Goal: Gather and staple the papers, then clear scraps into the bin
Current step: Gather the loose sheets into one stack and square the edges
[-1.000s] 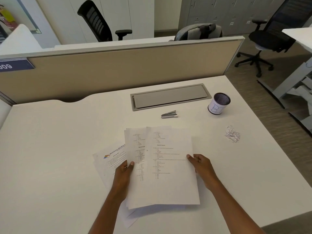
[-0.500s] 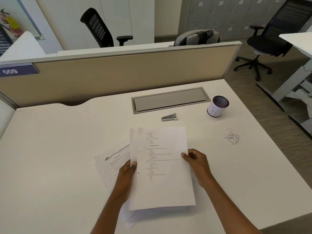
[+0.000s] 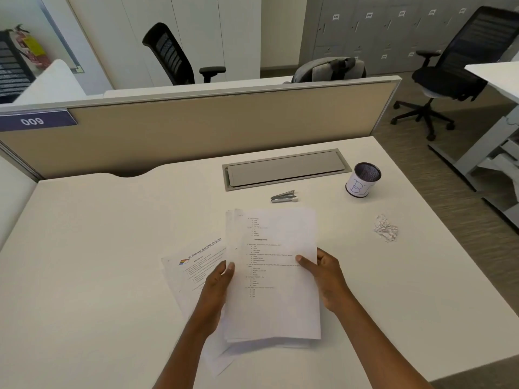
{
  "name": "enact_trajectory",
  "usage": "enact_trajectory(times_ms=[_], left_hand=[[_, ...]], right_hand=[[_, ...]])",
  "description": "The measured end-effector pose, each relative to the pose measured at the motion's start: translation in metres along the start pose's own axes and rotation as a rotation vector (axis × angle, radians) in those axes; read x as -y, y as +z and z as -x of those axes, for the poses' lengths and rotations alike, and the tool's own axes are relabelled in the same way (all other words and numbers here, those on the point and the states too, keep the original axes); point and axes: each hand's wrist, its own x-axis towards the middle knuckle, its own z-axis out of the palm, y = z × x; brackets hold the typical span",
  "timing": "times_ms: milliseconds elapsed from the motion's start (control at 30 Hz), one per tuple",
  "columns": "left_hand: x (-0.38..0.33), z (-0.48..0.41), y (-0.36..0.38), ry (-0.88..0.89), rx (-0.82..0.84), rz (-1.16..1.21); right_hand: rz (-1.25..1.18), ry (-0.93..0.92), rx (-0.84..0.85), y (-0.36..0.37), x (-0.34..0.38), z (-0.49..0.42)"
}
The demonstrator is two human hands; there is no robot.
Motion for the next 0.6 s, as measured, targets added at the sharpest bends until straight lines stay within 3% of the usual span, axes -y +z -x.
enact_trajectory(times_ms=[367,600], left_hand=[[-0.016,0.016,0.015,0.152,0.003,0.039],[0.003,0.019,0.014,0.132,-0.013,-0.062]], right_hand=[[-0.045,-0.176,0.118,0.009,0.020,0.021],[0.080,-0.143,0.122,0.003,0.004,0.029]])
